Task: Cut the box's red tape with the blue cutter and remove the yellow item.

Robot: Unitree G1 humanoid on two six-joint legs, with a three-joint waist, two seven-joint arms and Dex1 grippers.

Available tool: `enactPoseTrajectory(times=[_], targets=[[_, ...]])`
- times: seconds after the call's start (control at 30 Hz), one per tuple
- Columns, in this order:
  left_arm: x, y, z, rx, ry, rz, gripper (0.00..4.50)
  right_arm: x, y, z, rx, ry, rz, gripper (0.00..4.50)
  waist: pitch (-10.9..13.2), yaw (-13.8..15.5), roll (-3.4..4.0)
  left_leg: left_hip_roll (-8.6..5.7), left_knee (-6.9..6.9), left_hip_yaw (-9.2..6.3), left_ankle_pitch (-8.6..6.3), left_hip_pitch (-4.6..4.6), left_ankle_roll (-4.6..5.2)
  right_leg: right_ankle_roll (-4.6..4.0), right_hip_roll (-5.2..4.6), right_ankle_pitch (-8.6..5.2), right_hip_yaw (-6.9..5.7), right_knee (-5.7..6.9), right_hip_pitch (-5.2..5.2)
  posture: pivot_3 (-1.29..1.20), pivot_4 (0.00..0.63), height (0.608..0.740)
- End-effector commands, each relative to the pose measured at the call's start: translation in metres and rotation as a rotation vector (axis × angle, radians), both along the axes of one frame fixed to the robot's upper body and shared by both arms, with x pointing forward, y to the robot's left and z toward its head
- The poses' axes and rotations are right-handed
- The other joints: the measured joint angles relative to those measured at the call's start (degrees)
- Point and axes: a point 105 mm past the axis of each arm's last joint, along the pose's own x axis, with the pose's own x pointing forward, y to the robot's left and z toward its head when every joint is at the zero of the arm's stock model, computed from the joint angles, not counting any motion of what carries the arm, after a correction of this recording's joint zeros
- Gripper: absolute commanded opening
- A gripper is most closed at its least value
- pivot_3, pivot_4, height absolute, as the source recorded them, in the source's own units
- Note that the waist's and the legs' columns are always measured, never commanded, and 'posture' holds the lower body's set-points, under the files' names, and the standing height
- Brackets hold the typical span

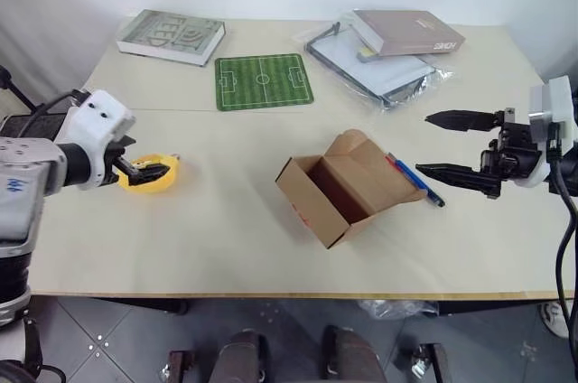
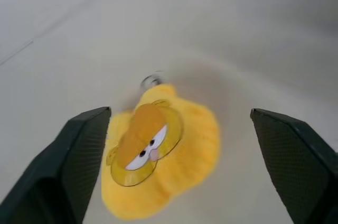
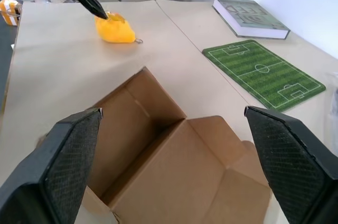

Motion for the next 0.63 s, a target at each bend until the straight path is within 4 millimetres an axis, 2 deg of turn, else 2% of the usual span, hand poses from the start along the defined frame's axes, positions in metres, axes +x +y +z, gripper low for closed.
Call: enactPoseTrajectory(times=[0.03,0.07,0.13,0.17,0.23,0.3,0.37,0.47,0.53,0.63], targets=[[-0.022,-0.025,0.034,-0.110,-0.179,-0.230,4.48,-0.001,-0.018,0.007,-0.053,-0.042,-0.035,4.50,0.00,0.12,0.02,0.02,0.00,0.00,0.00,0.00,0.00,0.00,-0.02,0.00,0.00,0.00,0.01,0.00,0.150,0.740],[-0.031,-0.038,0.032,-0.153,-0.213,-0.323,4.48,0.001,-0.025,0.003,-0.062,-0.031,-0.060,4.50,-0.01,0.12,0.03,0.05,-0.01,0.00,0.00,0.00,0.00,0.00,-0.06,0.00,0.01,0.01,0.01,0.00,0.150,0.740],[-0.043,-0.052,0.018,-0.228,-0.220,-0.404,4.48,0.001,-0.037,-0.008,-0.086,0.000,-0.101,4.50,-0.02,0.15,0.06,0.10,-0.03,-0.01,-0.01,0.08,0.00,0.01,-0.16,0.00,0.01,0.02,0.07,0.00,0.150,0.740],[-0.050,-0.058,0.006,-0.264,-0.229,-0.431,4.48,0.000,-0.044,-0.017,-0.100,0.019,-0.121,4.50,-0.02,0.14,0.05,0.09,-0.03,0.00,-0.02,0.11,0.00,0.02,-0.19,0.01,0.01,0.02,0.09,0.00,0.150,0.740],[-0.073,-0.067,-0.033,-0.329,-0.094,-0.507,4.48,0.001,-0.058,-0.030,-0.076,0.059,-0.187,4.50,-0.02,0.04,0.05,0.06,-0.06,0.00,-0.02,0.14,0.00,0.02,-0.18,0.01,0.01,0.03,0.10,0.00,0.150,0.740],[-0.084,-0.067,-0.065,-0.324,-0.052,-0.492,4.48,0.002,-0.071,-0.043,-0.062,0.093,-0.250,4.50,-0.02,-0.36,0.05,0.02,-0.07,0.02,-0.04,0.15,-0.03,0.01,-0.10,0.01,0.00,0.04,0.05,0.00,0.150,0.740],[-0.088,-0.065,-0.079,-0.291,-0.071,-0.470,4.48,0.001,-0.077,-0.051,-0.077,0.110,-0.273,4.50,-0.02,-0.38,0.05,0.00,-0.05,0.06,-0.04,0.22,-0.04,-0.09,-0.07,-0.04,0.01,0.04,0.08,0.00,0.150,0.740],[-0.108,-0.059,-0.118,-0.370,0.073,-0.456,4.48,-0.004,-0.089,-0.071,-0.070,0.167,-0.339,4.50,-0.07,-0.48,0.16,0.10,-0.07,0.05,0.01,0.57,-0.11,-0.30,-0.07,0.06,0.11,0.08,0.25,0.00,0.150,0.740],[-0.112,-0.056,-0.129,-0.365,0.090,-0.438,4.48,-0.009,-0.091,-0.081,-0.079,0.188,-0.360,4.50,-0.09,-0.43,0.31,0.38,-0.14,0.00,-0.08,1.00,-0.10,-0.34,-0.09,0.05,0.12,-0.26,0.70,0.00,0.150,0.740],[-0.109,-0.053,-0.135,-0.356,0.083,-0.432,4.48,-0.014,-0.093,-0.091,-0.069,0.209,-0.398,4.50,-0.09,-0.38,0.32,0.45,-0.12,-0.01,-0.20,1.04,-0.10,-0.36,-0.10,0.07,0.12,-0.26,0.73,0.00,0.150,0.740]])
